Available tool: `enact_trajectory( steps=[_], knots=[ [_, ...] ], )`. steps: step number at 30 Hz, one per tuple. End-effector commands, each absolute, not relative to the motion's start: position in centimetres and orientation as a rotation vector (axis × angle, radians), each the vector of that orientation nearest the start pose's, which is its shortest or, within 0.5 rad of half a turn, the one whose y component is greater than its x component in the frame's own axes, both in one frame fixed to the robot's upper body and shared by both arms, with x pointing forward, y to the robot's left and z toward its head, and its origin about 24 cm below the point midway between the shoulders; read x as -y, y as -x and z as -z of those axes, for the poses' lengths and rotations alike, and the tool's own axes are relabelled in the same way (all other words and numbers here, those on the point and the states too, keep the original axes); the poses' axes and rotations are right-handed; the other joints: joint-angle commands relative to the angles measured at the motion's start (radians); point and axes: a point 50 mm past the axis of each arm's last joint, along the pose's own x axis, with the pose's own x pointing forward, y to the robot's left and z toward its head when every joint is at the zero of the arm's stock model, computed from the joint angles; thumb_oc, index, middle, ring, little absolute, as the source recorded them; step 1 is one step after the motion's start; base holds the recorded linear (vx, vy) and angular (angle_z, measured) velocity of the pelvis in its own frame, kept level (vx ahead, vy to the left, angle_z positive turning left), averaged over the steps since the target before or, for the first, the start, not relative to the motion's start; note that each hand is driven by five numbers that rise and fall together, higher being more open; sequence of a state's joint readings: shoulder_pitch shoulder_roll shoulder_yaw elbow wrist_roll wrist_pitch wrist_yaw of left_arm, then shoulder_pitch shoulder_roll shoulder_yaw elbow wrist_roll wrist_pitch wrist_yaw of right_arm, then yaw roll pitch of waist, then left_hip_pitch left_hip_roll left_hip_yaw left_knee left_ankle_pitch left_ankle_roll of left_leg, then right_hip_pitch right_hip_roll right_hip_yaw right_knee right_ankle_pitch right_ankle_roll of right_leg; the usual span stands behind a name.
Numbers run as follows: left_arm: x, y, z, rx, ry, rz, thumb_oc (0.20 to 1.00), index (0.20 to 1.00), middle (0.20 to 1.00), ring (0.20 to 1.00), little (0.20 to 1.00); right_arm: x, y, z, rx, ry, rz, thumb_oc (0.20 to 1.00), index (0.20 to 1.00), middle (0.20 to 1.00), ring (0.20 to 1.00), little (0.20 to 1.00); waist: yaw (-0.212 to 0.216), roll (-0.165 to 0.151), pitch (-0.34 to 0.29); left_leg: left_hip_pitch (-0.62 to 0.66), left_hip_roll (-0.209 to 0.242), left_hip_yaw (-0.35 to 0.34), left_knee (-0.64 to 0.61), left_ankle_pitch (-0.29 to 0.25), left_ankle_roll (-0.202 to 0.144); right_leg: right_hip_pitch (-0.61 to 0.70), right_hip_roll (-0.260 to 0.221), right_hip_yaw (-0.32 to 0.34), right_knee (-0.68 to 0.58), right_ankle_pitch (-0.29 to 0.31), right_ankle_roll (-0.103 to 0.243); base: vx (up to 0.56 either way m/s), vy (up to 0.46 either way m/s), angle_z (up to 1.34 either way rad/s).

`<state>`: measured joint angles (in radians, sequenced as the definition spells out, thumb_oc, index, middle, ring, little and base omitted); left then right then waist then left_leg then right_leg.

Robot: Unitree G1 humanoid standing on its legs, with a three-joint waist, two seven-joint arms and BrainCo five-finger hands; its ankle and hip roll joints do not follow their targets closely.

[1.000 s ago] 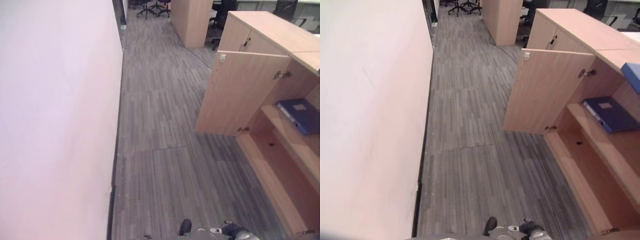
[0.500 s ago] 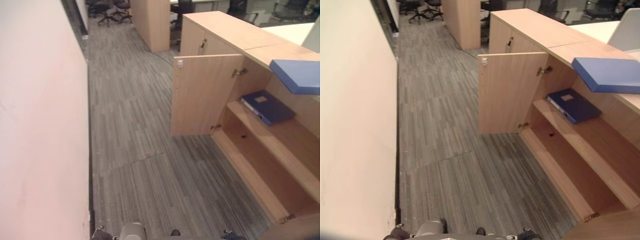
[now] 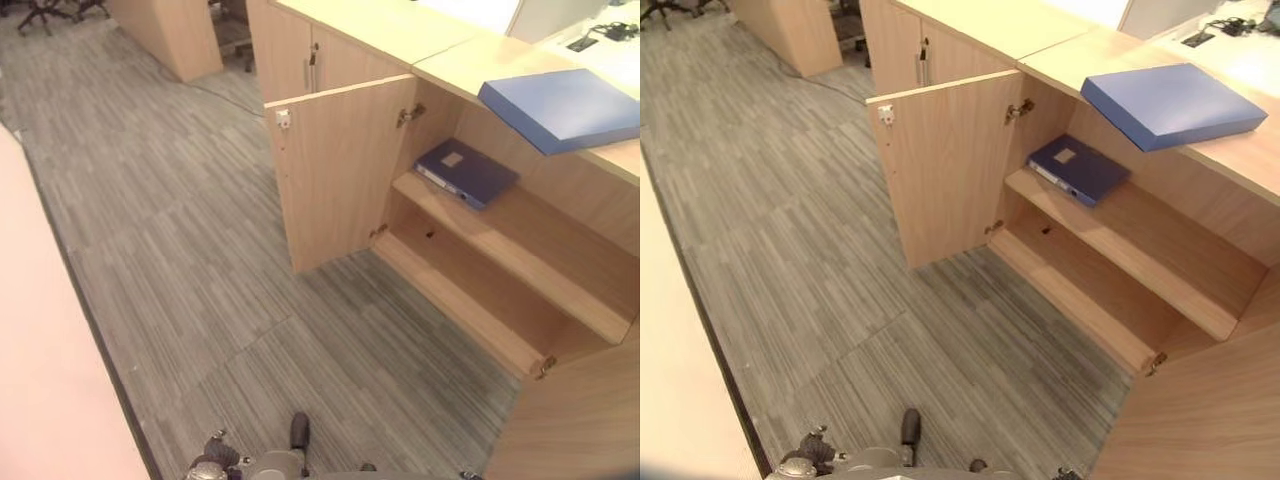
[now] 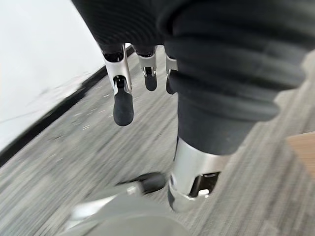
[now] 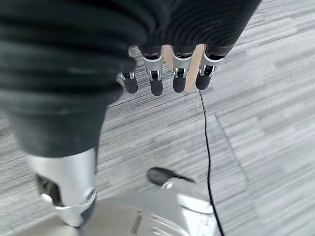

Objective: Put the empty folder in the office cabinet

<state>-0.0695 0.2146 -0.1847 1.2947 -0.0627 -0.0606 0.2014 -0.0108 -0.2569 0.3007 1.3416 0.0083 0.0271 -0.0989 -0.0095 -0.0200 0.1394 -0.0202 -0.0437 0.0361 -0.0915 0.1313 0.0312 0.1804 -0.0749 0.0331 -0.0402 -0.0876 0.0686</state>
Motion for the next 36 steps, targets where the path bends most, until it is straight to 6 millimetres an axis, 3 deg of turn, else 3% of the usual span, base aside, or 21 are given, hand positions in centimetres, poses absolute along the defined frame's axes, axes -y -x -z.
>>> enact_trajectory(
  steps=[1, 3, 4, 5, 7, 9, 10, 12, 14, 17, 19, 22, 26, 27, 28, 29, 30, 31, 33, 35, 36],
  knots=[
    [-24.2, -9.7, 15.9, -1.195, -0.359, -0.228, 1.0, 1.0, 1.0, 1.0, 1.0, 24.1, -7.8, 16.4, -1.315, 0.478, -0.022, 1.0, 1.0, 1.0, 1.0, 1.0, 0.016, 0.018, -0.018, -0.025, -0.02, -0.016, 0.004, -0.104, -0.003, -0.151, -0.107, -0.091, 0.229, 0.002, 0.047, 0.04, 0.205, -0.63],
    [-24.6, -9.3, 15.9, -1.213, -0.362, -0.235, 1.0, 1.0, 1.0, 1.0, 1.0, 24.0, -8.5, 16.2, -1.288, 0.474, -0.021, 1.0, 1.0, 1.0, 1.0, 1.0, 0.02, 0.027, -0.007, -0.002, -0.009, 0.025, 0.004, -0.123, 0.001, -0.194, -0.154, -0.177, 0.322, 0.03, 0.019, 0.04, 0.19, -0.82],
    [-24.6, -9.3, 15.9, -1.213, -0.362, -0.235, 1.0, 1.0, 1.0, 1.0, 1.0, 24.0, -8.5, 16.2, -1.288, 0.474, -0.021, 1.0, 1.0, 1.0, 1.0, 1.0, 0.02, 0.027, -0.007, -0.001, -0.01, 0.025, 0.004, -0.123, 0.001, -0.195, -0.154, -0.177, 0.324, 0.029, 0.019, 0.05, 0.155, -0.84],
    [-25.1, -8.6, 15.9, -1.236, -0.367, -0.242, 1.0, 1.0, 1.0, 1.0, 1.0, 23.8, -8.9, 16.2, -1.266, 0.465, -0.027, 1.0, 1.0, 1.0, 1.0, 1.0, 0.03, 0.029, -0.003, 0.015, 0.006, 0.089, 0.004, -0.141, -0.005, -0.19, -0.21, -0.337, 0.339, 0.036, -0.001, 0.1, 0.106, -1.04],
    [-25.3, -8.3, 15.9, -1.245, -0.37, -0.243, 1.0, 1.0, 1.0, 1.0, 1.0, 23.6, -9.1, 16.2, -1.255, 0.469, -0.037, 1.0, 1.0, 1.0, 1.0, 1.0, 0.028, 0.023, 0.002, 0.027, 0.012, 0.12, 0.004, -0.149, -0.007, -0.179, -0.219, -0.392, 0.318, 0.038, 0.003, 0.04, 0.067, -0.98],
    [-25.6, -8.3, 15.9, -1.247, -0.374, -0.245, 1.0, 1.0, 1.0, 1.0, 1.0, 23.5, -9.4, 16.1, -1.241, 0.484, -0.056, 1.0, 1.0, 1.0, 1.0, 1.0, 0.02, 0.016, 0.009, 0.034, 0.026, 0.163, 0.004, -0.158, -0.008, -0.216, -0.185, -0.449, 0.281, 0.046, 0.009, 0.02, 0.016, -0.7],
    [-25.7, -8.3, 15.8, -1.245, -0.377, -0.246, 1.0, 1.0, 1.0, 1.0, 1.0, 24.0, -9.6, 15.9, -1.236, 0.491, -0.046, 1.0, 1.0, 1.0, 1.0, 1.0, 0.004, 0.014, 0.024, 0.056, 0.023, 0.185, 0.004, -0.171, -0.002, -0.278, -0.136, -0.462, 0.249, 0.072, 0.026, 0.17, 0.026, -0.67],
    [-25.7, -8.1, 15.9, -1.254, -0.38, -0.241, 1.0, 1.0, 1.0, 1.0, 1.0, 24.4, -9.5, 15.8, -1.24, 0.486, -0.029, 1.0, 1.0, 1.0, 1.0, 1.0, -0.012, 0.007, 0.038, 0.103, 0.016, 0.193, 0.004, -0.21, -0.002, -0.318, -0.088, -0.472, 0.219, 0.095, 0.049, 0.2, 0.023, -0.8],
    [-25.7, -7.9, 15.9, -1.264, -0.39, -0.227, 1.0, 1.0, 1.0, 1.0, 1.0, 24.9, -9.2, 15.8, -1.249, 0.48, -0.007, 1.0, 1.0, 1.0, 1.0, 1.0, -0.021, -0.008, 0.046, 0.135, -0.001, 0.21, 0.004, -0.23, 0.0, -0.346, -0.063, -0.542, 0.161, 0.14, 0.059, 0.17, -0.001, -0.27],
    [-25.8, -8.1, 15.8, -1.262, -0.416, -0.195, 1.0, 1.0, 1.0, 1.0, 1.0, 25.6, -8.3, 15.8, -1.273, 0.463, 0.027, 1.0, 1.0, 1.0, 1.0, 1.0, -0.03, -0.022, 0.042, 0.175, -0.005, 0.221, 0.004, -0.261, -0.005, -0.324, -0.033, -0.604, 0.071, 0.153, 0.059, 0.19, -0.054, -0.02],
    [-25.5, -8.2, 15.9, -1.257, -0.422, -0.173, 1.0, 1.0, 1.0, 1.0, 1.0, 26.1, -6.8, 15.9, -1.315, 0.449, 0.056, 1.0, 1.0, 1.0, 1.0, 1.0, -0.035, -0.029, 0.024, 0.196, -0.006, 0.231, 0.004, -0.286, 0.0, -0.296, -0.021, -0.595, 0.045, 0.134, 0.034, 0.27, -0.096, -0.25],
    [-25.1, -8.3, 16.0, -1.253, -0.417, -0.161, 1.0, 1.0, 1.0, 1.0, 1.0, 26.5, -6.1, 15.9, -1.341, 0.449, 0.074, 1.0, 1.0, 1.0, 1.0, 1.0, -0.038, -0.021, 0.009, 0.225, 0.009, 0.242, 0.004, -0.302, -0.008, -0.285, -0.008, -0.585, 0.046, 0.122, 0.026, 0.26, -0.085, -0.23],
    [-24.3, -9.6, 15.9, -1.219, -0.434, -0.114, 1.0, 1.0, 1.0, 1.0, 1.0, 27.5, -6.1, 15.7, -1.355, 0.44, 0.122, 1.0, 1.0, 1.0, 1.0, 1.0, -0.057, -0.024, 0.002, 0.206, 0.096, 0.29, 0.23, -0.371, -0.048, -0.238, 0.023, -0.522, 0.057, 0.078, -0.008, 0.29, -0.153, -0.19],
    [-24.3, -10.0, 15.8, -1.203, -0.43, -0.118, 1.0, 1.0, 1.0, 1.0, 1.0, 27.6, -6.4, 15.6, -1.35, 0.434, 0.132, 1.0, 1.0, 1.0, 1.0, 1.0, -0.056, -0.03, 0.009, 0.169, 0.128, 0.304, 0.334, -0.358, -0.057, -0.222, 0.027, -0.509, 0.055, 0.066, -0.021, 0.13, -0.111, -0.23],
    [-24.3, -10.0, 15.8, -1.203, -0.43, -0.118, 1.0, 1.0, 1.0, 1.0, 1.0, 27.6, -6.4, 15.6, -1.35, 0.434, 0.132, 1.0, 1.0, 1.0, 1.0, 1.0, -0.056, -0.03, 0.008, 0.168, 0.129, 0.304, 0.337, -0.36, -0.057, -0.222, 0.027, -0.509, 0.055, 0.066, -0.021, 0.13, -0.111, -0.23],
    [-24.3, -10.4, 15.7, -1.186, -0.431, -0.119, 1.0, 1.0, 1.0, 1.0, 1.0, 27.8, -6.6, 15.5, -1.344, 0.438, 0.135, 1.0, 1.0, 1.0, 1.0, 1.0, -0.052, -0.036, 0.016, 0.137, 0.154, 0.308, 0.443, -0.324, -0.064, -0.201, 0.031, -0.498, 0.054, 0.056, -0.035, 0.22, -0.201, -0.34],
    [-24.1, -11.1, 15.4, -1.139, -0.436, -0.119, 1.0, 1.0, 1.0, 1.0, 1.0, 26.5, -10.6, 15.0, -1.217, 0.469, 0.093, 1.0, 1.0, 1.0, 1.0, 1.0, -0.008, -0.037, 0.04, 0.038, 0.199, 0.284, 0.688, -0.241, -0.081, -0.161, 0.048, -0.489, 0.05, 0.021, -0.077, 0.27, -0.243, -0.33],
    [-23.8, -11.4, 15.4, -1.124, -0.418, -0.14, 1.0, 1.0, 1.0, 1.0, 1.0, 26.2, -11.0, 15.0, -1.201, 0.469, 0.096, 1.0, 1.0, 1.0, 1.0, 1.0, 0.0, -0.041, 0.05, -0.008, 0.226, 0.279, 0.757, -0.218, -0.086, -0.141, 0.049, -0.483, 0.047, 0.007, -0.087, 0.27, -0.199, -0.44],
    [-23.3, -11.2, 15.5, -1.123, -0.38, -0.168, 1.0, 1.0, 1.0, 1.0, 1.0, 25.9, -11.3, 15.0, -1.198, 0.492, 0.083, 1.0, 1.0, 1.0, 1.0, 1.0, 0.012, -0.051, 0.056, -0.083, 0.261, 0.282, 0.771, -0.226, -0.069, -0.107, 0.037, -0.47, 0.04, -0.012, -0.09, 0.19, 0.011, -0.57],
    [-23.1, -11.0, 15.6, -1.128, -0.369, -0.173, 1.0, 1.0, 1.0, 1.0, 1.0, 25.9, -11.1, 15.1, -1.201, 0.499, 0.075, 1.0, 1.0, 1.0, 1.0, 1.0, 0.019, -0.055, 0.057, -0.111, 0.262, 0.276, 0.736, -0.235, -0.06, -0.094, 0.032, -0.454, 0.031, -0.014, -0.085, 0.15, 0.106, -0.39],
    [-22.9, -10.5, 15.8, -1.142, -0.358, -0.175, 1.0, 1.0, 1.0, 1.0, 1.0, 25.8, -10.8, 15.2, -1.205, 0.509, 0.057, 1.0, 1.0, 1.0, 1.0, 1.0, 0.028, -0.06, 0.057, -0.128, 0.255, 0.248, 0.611, -0.232, -0.058, -0.08, 0.019, -0.421, 0.017, -0.008, -0.066, 0.12, 0.117, -0.33]
  ],
)
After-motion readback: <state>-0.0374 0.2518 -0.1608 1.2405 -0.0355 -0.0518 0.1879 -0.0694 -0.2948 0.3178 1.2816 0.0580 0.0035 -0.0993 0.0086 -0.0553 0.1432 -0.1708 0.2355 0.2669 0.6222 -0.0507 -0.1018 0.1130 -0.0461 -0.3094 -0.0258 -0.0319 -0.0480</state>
